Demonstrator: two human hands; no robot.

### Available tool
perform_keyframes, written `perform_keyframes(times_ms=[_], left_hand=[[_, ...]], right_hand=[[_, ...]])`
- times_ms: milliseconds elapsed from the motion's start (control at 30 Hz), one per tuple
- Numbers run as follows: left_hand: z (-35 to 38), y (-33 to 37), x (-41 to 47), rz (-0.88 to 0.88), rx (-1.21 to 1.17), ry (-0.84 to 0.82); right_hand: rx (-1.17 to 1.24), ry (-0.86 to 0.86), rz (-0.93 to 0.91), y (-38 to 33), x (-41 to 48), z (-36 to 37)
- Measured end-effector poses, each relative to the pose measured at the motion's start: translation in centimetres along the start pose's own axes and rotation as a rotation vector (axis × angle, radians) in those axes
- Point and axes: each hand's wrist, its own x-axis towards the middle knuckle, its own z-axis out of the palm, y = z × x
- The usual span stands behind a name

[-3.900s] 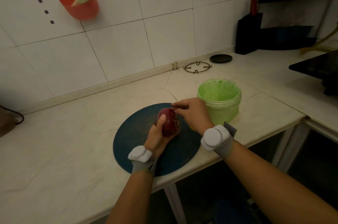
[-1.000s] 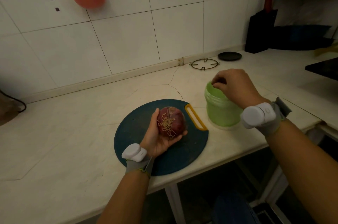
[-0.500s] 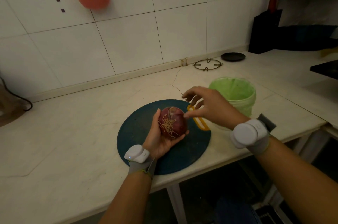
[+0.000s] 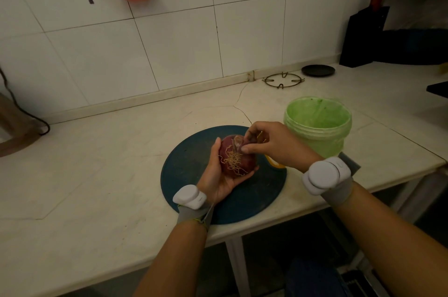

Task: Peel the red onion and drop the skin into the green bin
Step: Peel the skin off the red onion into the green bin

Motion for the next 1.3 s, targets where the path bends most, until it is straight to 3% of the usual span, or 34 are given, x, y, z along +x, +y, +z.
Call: perform_keyframes(times_ms=[700, 1100, 1300], left_hand=[[-0.1, 0.1, 0.1, 0.003, 0.014, -0.049], [-0.5, -0.1, 0.5, 0.015, -0.036, -0.034], [-0.3, 0.0, 0.2, 0.044, -0.095, -0.016]], right_hand=[[-0.229, -0.049, -0.141, 0.0, -0.5, -0.1], [-0.177, 0.083, -0.076, -0.2, -0.4, 0.8], [-0.145, -0.019, -0.015, -0.9, -1.2, 0.8]])
